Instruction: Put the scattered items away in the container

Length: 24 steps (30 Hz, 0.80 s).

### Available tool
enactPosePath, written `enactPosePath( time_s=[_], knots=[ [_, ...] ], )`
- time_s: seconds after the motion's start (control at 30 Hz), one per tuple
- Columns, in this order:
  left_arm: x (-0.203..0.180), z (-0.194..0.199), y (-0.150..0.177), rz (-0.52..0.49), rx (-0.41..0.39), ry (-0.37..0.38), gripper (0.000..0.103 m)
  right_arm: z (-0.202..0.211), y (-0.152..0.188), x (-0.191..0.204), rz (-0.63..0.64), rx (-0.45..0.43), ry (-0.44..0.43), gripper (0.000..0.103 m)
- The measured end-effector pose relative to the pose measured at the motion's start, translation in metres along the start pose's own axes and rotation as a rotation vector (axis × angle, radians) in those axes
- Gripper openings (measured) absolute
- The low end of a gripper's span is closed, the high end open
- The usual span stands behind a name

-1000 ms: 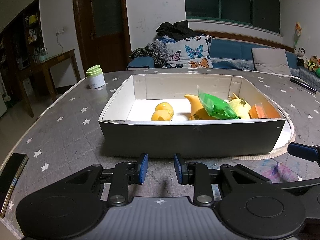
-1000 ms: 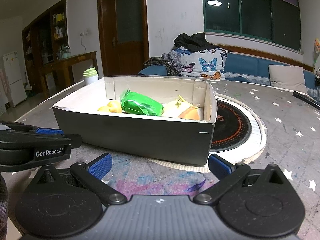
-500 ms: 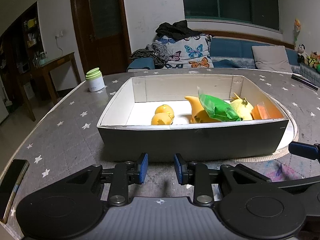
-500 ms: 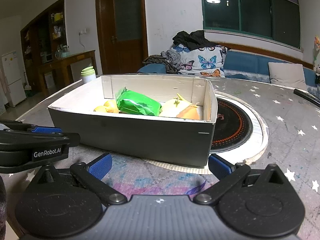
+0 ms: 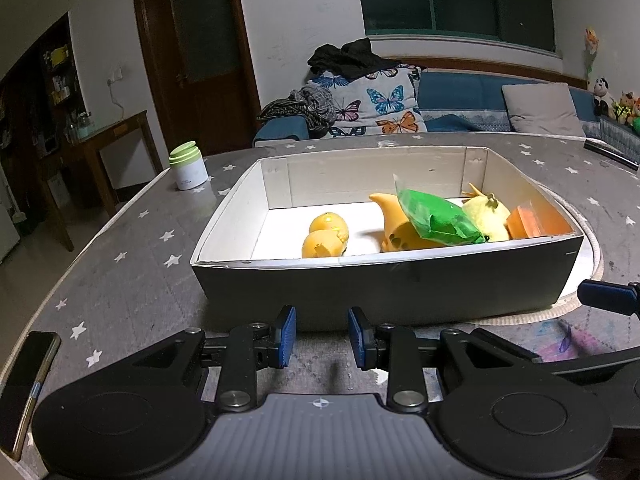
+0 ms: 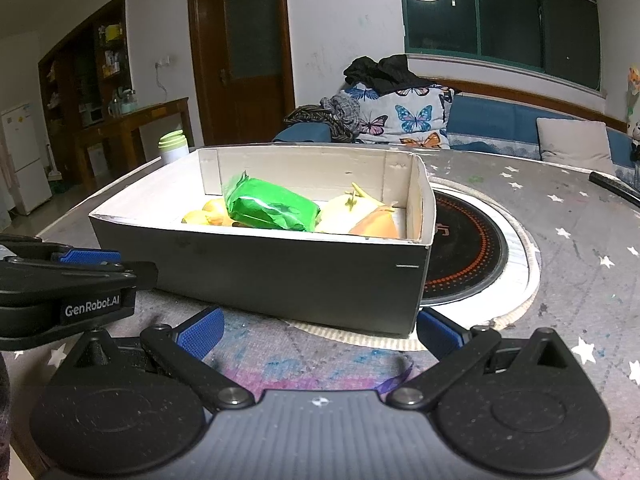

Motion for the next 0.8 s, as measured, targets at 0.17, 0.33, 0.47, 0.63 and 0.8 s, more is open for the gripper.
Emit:
enactPosePath(
  time_s=[0.17, 0.33, 0.47, 0.63, 0.8],
  knots=[
    [0.000, -0.004, -0.002, -0.007, 0.007, -0.003, 0.031, -0.004, -0.001, 0.002, 0.007, 0.007, 0.000, 0.103],
    [0.000, -0.007, -0.003, -0.013, 0.015, -0.002, 0.031, -0.008, -0.001, 0.001, 0.005, 0.018, 0.003, 0.103],
    [0.000, -0.009, -0.004, -0.016, 0.020, 0.000, 0.031, -0.009, -0.003, 0.001, 0.013, 0.024, 0.008, 0.103],
    [0.001, -0.011, -0.006, -0.017, 0.023, 0.000, 0.031, -0.011, -0.004, 0.000, 0.013, 0.028, 0.015, 0.103],
    [0.001, -0.013, -0.007, -0.015, 0.025, 0.003, 0.031, -0.013, -0.005, -0.001, 0.011, 0.034, 0.016, 0.103]
  ],
)
Point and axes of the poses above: each gripper's, at about its wrist camera, not at the fingertips, and z roughly against the way its jaws point, x to its left, y to its underside, the point moved 8 cm from there along -z, roughly the way its jaws point
